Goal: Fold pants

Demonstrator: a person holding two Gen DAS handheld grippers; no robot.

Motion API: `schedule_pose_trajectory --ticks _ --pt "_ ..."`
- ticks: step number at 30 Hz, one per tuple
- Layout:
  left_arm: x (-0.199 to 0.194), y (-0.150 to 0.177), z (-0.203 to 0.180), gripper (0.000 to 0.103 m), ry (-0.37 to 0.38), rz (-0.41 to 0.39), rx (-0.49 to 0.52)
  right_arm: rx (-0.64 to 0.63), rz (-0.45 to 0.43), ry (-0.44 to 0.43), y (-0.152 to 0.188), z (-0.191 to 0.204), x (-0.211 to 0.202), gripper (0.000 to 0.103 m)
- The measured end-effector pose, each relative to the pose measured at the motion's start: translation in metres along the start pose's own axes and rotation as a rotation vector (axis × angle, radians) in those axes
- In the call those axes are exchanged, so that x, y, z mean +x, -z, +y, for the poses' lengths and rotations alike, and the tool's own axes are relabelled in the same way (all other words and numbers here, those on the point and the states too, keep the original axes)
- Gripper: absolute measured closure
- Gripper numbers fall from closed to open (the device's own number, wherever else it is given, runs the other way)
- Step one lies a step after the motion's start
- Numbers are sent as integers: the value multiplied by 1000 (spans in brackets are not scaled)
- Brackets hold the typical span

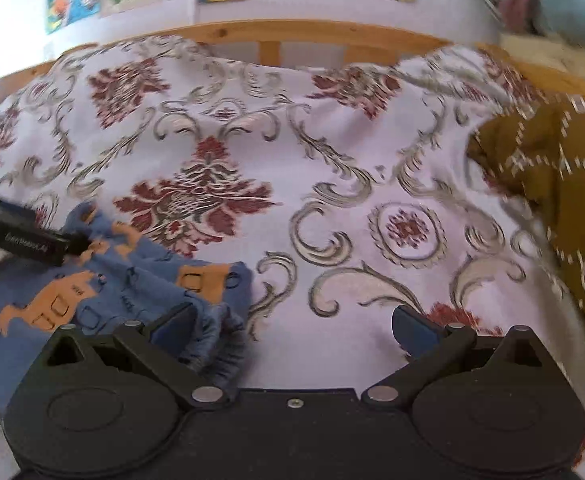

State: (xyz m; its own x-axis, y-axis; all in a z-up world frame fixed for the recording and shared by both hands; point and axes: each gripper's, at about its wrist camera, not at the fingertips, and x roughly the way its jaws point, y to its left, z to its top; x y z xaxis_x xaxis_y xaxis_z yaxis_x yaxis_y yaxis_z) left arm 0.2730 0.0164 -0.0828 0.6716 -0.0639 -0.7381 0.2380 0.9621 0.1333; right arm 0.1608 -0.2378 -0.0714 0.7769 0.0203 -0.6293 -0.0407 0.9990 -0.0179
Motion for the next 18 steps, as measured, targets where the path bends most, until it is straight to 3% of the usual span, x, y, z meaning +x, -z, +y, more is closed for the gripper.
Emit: schedule_pose_trajectory --ticks 8,18 --pt "-22 -9 10 0 -7 36 -58 39 -96 10 -3 3 -36 1" --pt "-80 2 33 0 80 56 -178 145 -131 -124 -6 -4 -85 1"
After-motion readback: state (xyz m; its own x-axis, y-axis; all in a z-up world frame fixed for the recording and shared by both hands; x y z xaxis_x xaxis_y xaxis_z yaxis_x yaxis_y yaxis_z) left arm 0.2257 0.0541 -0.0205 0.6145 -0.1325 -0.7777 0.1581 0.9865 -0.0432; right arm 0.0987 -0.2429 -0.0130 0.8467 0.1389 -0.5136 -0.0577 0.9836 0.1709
